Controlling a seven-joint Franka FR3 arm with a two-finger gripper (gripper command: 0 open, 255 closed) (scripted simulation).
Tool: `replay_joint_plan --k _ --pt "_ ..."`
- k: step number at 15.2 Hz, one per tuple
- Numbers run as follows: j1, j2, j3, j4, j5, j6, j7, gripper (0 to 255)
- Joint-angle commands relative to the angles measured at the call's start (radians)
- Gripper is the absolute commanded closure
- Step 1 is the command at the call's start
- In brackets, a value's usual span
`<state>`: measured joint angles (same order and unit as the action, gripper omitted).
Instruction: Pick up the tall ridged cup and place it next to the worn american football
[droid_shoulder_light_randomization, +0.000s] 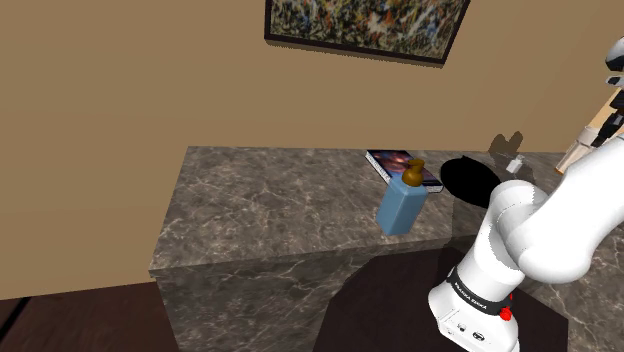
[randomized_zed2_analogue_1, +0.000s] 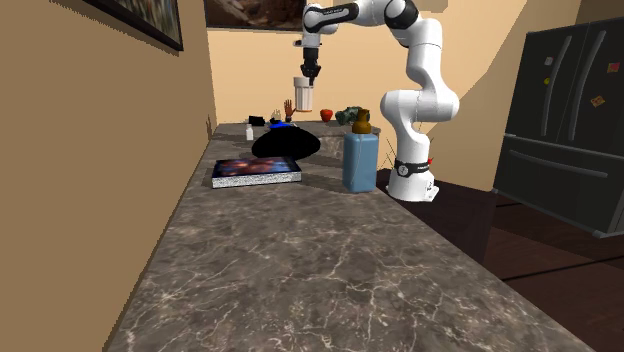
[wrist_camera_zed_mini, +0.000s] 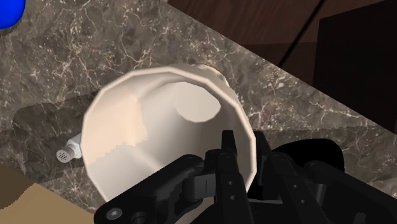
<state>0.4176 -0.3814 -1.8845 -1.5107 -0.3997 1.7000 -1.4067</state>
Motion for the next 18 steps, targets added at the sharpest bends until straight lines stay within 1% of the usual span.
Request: replay_joint_plan --k 1,9,18 --pt "-0.009 0.0 0.001 -0.03 -0.002 0.029 0.004 255" --pt "-0.036 -0.006 -0.003 -0.14 -0.014 0.134 0.019 255" --pt "-0.035 -0.031 -0.028 -0.239 -0.049 0.241 0.046 255"
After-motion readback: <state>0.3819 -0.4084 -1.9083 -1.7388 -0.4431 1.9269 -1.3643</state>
